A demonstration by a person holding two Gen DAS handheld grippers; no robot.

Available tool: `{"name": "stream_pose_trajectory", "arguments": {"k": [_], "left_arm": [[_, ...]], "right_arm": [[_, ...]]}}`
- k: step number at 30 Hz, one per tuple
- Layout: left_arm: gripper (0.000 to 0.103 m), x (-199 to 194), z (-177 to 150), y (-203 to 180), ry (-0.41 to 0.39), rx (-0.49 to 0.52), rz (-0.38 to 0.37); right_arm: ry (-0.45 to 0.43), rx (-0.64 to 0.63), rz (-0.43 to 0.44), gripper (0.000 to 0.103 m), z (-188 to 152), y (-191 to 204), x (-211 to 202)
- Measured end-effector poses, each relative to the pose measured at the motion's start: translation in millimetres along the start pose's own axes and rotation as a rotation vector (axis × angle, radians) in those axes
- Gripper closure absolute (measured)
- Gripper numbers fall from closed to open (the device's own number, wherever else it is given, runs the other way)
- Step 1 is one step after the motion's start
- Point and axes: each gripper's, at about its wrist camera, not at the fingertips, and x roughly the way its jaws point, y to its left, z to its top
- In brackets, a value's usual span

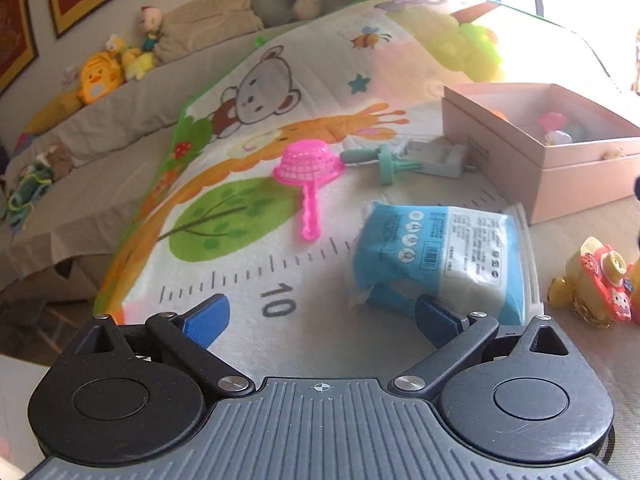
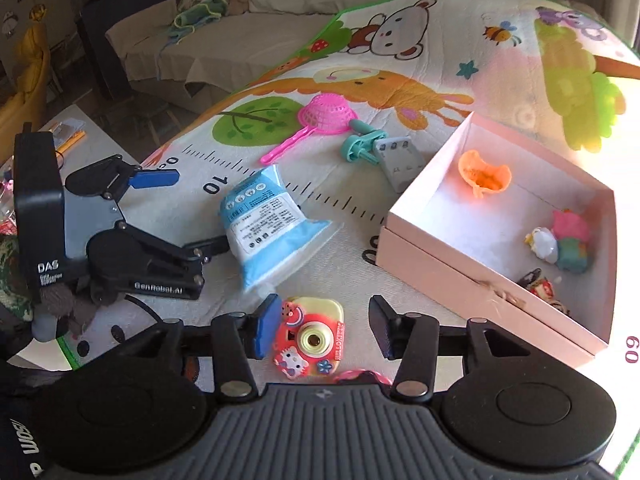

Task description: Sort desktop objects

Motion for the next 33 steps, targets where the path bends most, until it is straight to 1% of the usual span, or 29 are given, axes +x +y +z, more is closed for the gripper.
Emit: {"name": "stream_pose_trajectory", "arguments": {"k": [1, 3, 5, 8, 9, 11, 13, 16, 18, 20, 22, 23, 24, 25, 27, 29, 30, 31, 33], "left_arm": [[0.001, -2, 2, 1, -0.001, -0.006, -0.004], [0.001, -11, 6, 0, -0.018, -0.006, -0.035], [0.001, -22, 10, -7, -0.045, 0.011, -0.094], [0.001, -37, 15, -27, -0.068, 0.046, -0.211], [0.001, -41, 16, -38, -0.068, 0.065, -0.261], [0.001, -44, 17, -57, -0.057, 0.099, -0.318], [0.001, -43, 16, -75, -0.044, 0.133, -0.351], [0.001, -39, 14, -94, -0.020, 0.152, -0.386], [0.001, -37, 11, -101, -0.006, 0.154, -0.400], [0.001, -33, 8, -105, 0.006, 0.157, -0.404], [0.001, -28, 6, -104, 0.016, 0.157, -0.398], [0.001, -25, 4, -101, 0.018, 0.154, -0.395], [0.001, -22, 3, -97, 0.021, 0.146, -0.381], [0.001, -19, 2, -93, 0.026, 0.138, -0.365], [0.001, -10, 2, -79, 0.045, 0.099, -0.316], [0.001, -5, 3, -69, 0.056, 0.066, -0.271], [0.001, -6, 5, -63, 0.058, 0.043, -0.264], [0.001, -9, 6, -60, 0.055, 0.028, -0.290], [0.001, -18, 8, -61, 0.039, 0.016, -0.371]], "right_arm": [[-0.012, 0.021, -0.004, 0.041, -9, -2, -4], [-0.029, 0.047, -0.021, 0.040, -25, -5, -8], [-0.039, 0.062, -0.054, 0.039, -41, -7, -7], [-0.051, 0.109, -0.098, 0.040, -58, -14, -1], [-0.055, 0.124, -0.115, 0.042, -63, -17, 1], [-0.070, 0.145, -0.164, 0.043, -72, -23, 0], [-0.086, 0.178, -0.222, 0.043, -81, -34, -4], [-0.101, 0.229, -0.294, 0.043, -94, -50, -12], [-0.112, 0.268, -0.314, 0.043, -104, -58, -17], [-0.128, 0.307, -0.310, 0.040, -111, -64, -19], [-0.151, 0.348, -0.294, 0.032, -116, -67, -20], [-0.163, 0.368, -0.278, 0.030, -118, -68, -20], [-0.173, 0.386, -0.264, 0.027, -120, -69, -20], [-0.183, 0.404, -0.249, 0.025, -121, -69, -19], [-0.186, 0.421, -0.228, 0.025, -122, -67, -14], [-0.193, 0.421, -0.225, 0.022, -122, -66, -9], [-0.196, 0.418, -0.226, 0.020, -121, -64, -8], [-0.199, 0.414, -0.228, 0.018, -121, -62, -6], [-0.204, 0.410, -0.230, 0.017, -120, -58, -4]]}}
